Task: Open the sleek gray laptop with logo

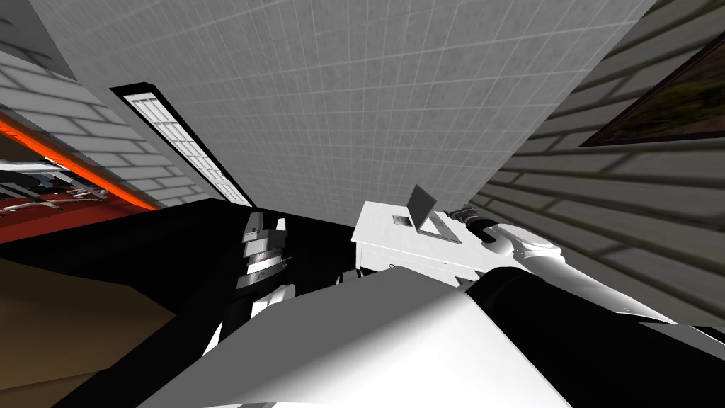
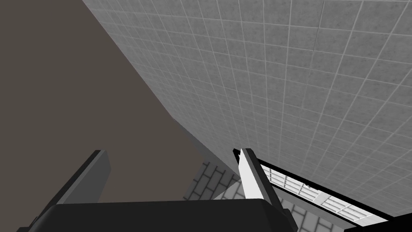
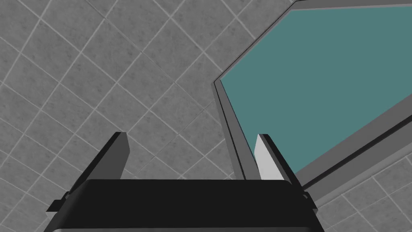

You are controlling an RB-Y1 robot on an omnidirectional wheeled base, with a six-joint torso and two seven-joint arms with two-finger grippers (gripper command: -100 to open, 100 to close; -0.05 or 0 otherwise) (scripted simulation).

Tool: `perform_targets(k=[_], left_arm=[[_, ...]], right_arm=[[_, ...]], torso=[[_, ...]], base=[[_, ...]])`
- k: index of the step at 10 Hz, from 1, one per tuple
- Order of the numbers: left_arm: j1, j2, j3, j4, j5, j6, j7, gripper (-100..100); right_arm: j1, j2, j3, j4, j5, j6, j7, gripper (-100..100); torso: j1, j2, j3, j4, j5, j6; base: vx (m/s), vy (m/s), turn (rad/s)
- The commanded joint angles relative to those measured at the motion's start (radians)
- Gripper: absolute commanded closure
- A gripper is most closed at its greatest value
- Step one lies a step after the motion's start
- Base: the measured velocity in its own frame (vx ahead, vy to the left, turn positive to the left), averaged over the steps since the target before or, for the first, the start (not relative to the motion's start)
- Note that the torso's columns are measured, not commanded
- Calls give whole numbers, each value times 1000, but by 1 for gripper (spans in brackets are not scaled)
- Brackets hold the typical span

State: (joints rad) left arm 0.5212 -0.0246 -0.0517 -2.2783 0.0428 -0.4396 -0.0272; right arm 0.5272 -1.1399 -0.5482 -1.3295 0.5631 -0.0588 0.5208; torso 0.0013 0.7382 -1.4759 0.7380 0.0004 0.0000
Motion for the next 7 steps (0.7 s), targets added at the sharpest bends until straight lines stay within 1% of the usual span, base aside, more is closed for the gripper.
perform_targets(k=[1, 6, 7], left_arm=[[0, 0, 0, 0, 0, 0, 0, 0], [0, 0, 0, 0, 0, 0, 0, 0], [0, 0, 0, 0, 0, 0, 0, 0]], right_arm=[[14, -20, -4, 8, 33, 31, 32, -100], [57, -68, -12, 13, 99, 106, 93, -100], [51, -63, -12, 19, 92, 93, 85, -100]], torso=[[-3, 2, 1, 1, -1, 0], [1, 0, 0, 0, 1, -2], [2, -1, 0, 0, 1, -2]], base=[[99, 165, 32], [88, 176, 30], [35, 77, -6]])
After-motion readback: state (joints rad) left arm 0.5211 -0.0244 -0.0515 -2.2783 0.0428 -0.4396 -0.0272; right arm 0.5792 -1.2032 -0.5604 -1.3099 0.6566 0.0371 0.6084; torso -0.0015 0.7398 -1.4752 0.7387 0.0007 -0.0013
